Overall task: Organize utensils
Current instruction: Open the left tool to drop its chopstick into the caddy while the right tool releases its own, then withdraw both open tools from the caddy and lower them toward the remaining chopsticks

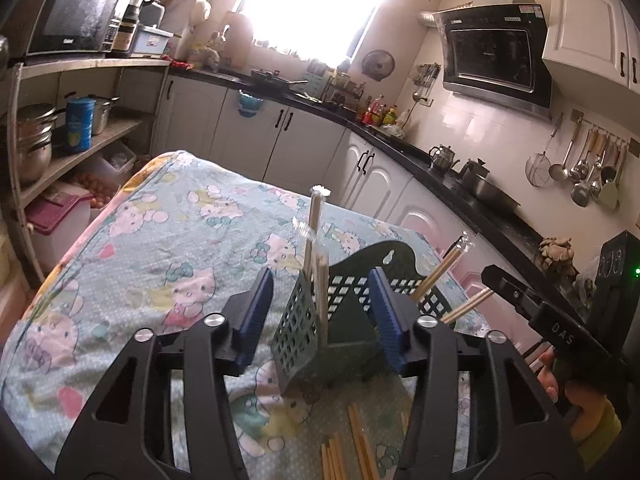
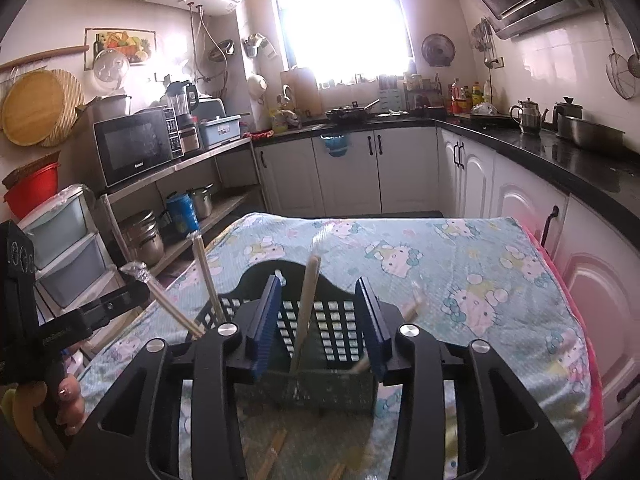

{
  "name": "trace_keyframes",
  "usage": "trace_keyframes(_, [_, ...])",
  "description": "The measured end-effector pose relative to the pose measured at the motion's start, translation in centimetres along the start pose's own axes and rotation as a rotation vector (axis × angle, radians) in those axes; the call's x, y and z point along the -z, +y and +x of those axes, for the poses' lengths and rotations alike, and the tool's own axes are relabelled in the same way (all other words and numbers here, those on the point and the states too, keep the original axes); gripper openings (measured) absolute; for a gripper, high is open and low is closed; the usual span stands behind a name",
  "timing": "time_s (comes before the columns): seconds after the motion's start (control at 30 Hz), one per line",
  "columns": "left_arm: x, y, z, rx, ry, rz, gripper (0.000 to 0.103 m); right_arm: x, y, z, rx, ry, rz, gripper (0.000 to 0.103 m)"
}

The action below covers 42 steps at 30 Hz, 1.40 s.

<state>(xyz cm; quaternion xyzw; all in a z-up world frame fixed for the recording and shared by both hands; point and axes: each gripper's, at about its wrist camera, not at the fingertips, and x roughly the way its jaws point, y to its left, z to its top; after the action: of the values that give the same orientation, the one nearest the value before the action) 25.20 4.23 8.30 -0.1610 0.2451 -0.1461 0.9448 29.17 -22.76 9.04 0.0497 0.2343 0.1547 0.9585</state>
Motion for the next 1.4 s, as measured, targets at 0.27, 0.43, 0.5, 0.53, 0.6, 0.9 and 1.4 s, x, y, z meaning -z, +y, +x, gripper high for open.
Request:
trace_keyframes(0.27, [1.3, 0.7, -1.7, -0.020, 0.013, -0.032, 0.059, 1.8, 0.0, -1.5, -0.003, 0.040, -0.004, 0.043])
trace_keyframes(0.43, [2.3, 1.1, -2.7, -0.027, 0.018, -0.049, 0.066, 2.9, 0.2, -2.4, -0.013, 0.054, -0.010, 0.043])
trace_keyframes(0.5, [2.8, 1.1, -3.0, -0.029, 0.025, -0.051, 0.068, 3.3, 0.3, -2.8, -0.013, 0.057, -0.016, 0.043])
trace_keyframes(0.53, [3.0, 1.1, -3.1, -0.031, 0.028, -0.049, 0.068, 3.5, 0.4, -2.9, -0.014, 0.060, -0.020, 0.043])
trace_keyframes(0.6, [3.4, 1.0, -3.2, -0.038, 0.037, -0.042, 0.071, 4.0, 0.5, -3.2, -0.016, 0.066, -0.026, 0.043])
trace_keyframes(0.9, [5.4, 0.4, -4.2, -0.067, 0.064, -0.006, 0.071, 6.2, 1.4, -3.8, -0.036, 0.107, -0.045, 0.043])
trace_keyframes(1.4, [8.3, -0.4, -5.2, -0.095, 0.110, 0.036, 0.071, 8.2, 2.5, -4.8, -0.075, 0.141, -0.064, 0.043])
